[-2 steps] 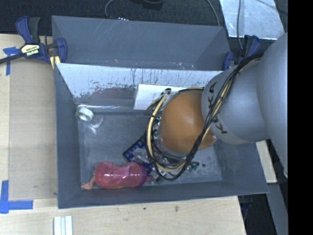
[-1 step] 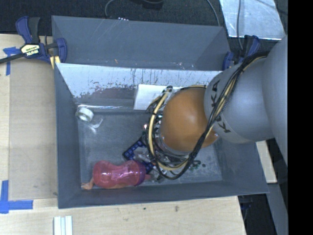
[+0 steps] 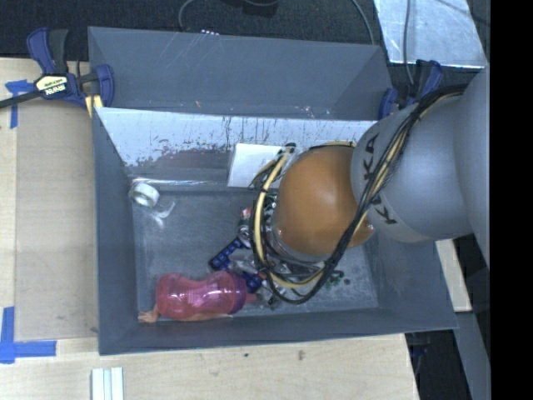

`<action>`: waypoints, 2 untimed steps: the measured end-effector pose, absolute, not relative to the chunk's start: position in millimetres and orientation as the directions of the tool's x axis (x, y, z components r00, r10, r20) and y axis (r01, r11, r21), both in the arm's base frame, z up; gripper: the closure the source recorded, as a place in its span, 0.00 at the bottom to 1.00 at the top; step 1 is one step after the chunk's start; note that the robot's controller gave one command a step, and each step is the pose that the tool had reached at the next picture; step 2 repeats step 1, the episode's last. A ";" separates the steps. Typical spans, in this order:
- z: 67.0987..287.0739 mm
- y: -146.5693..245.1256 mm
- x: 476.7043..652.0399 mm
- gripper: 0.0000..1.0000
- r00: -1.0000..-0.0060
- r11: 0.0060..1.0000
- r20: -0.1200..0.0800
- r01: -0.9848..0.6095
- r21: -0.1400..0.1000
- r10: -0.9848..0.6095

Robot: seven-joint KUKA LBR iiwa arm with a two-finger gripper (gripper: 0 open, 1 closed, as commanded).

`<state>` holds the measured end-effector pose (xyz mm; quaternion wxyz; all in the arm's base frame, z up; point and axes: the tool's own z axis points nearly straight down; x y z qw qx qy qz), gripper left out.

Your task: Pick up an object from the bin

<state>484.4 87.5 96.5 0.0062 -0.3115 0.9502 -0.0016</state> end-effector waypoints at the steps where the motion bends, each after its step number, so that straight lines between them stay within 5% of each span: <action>1: 105.2 87.6 484.0 1.00 -0.806 0.806 -0.009 -0.592 -0.006 -0.592; 2: 105.2 87.6 484.0 1.00 -0.806 0.806 -0.009 -0.592 -0.006 -0.592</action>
Offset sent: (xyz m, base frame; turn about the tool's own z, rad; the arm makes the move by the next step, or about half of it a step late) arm -0.0001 0.0001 0.0137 0.0000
